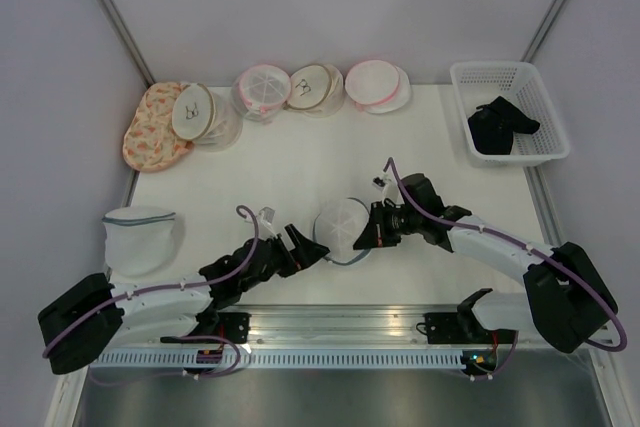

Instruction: Unzip the laundry bag and remove the bra

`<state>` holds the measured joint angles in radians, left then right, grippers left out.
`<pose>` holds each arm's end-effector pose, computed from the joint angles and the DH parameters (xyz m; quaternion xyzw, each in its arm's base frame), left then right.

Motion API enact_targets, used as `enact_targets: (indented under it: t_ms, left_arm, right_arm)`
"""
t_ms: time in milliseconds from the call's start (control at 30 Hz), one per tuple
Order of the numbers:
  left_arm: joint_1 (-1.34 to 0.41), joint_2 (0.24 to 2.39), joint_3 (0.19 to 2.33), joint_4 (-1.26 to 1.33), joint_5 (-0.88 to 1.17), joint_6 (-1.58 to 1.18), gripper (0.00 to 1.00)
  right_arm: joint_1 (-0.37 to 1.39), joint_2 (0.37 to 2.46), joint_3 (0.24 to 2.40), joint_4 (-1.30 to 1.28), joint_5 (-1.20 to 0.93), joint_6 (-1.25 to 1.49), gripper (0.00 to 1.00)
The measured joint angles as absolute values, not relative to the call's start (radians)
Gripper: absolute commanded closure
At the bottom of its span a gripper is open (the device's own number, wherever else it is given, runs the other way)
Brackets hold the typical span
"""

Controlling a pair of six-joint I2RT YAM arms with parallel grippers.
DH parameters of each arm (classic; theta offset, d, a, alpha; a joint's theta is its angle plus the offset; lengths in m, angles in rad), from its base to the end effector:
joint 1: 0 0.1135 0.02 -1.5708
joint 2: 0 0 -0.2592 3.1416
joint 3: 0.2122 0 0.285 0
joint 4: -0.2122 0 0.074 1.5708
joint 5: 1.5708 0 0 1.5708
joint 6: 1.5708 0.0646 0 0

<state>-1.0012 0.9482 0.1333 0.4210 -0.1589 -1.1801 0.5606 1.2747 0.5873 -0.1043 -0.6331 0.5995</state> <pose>0.1331 -0.1889 0.1096 -0.1179 0.8219 -0.4603 0.3141 0.2222 0.1846 0.1413 -0.1011 0.8813 0.4387 0.1440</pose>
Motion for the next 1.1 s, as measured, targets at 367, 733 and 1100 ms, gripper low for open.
enact_targets:
  t_ms: [367,733,1100]
  left_arm:
    - [-0.893,1.216,0.156,0.654,-0.048,-1.139,0.15]
    - [-0.877,1.433,0.199,0.896,0.094,-1.129,0.98]
    - [-0.901,1.179,0.204,0.763,0.044,-1.170,0.98]
  right_arm:
    - [0.558,1.274,0.582,-0.142,-0.731,0.546,1.00]
    - [0.538,1.292,0.572,-0.152,-0.733,0.545,1.00]
    - [0.549,1.141,0.647,-0.354,-0.503,0.499,0.02]
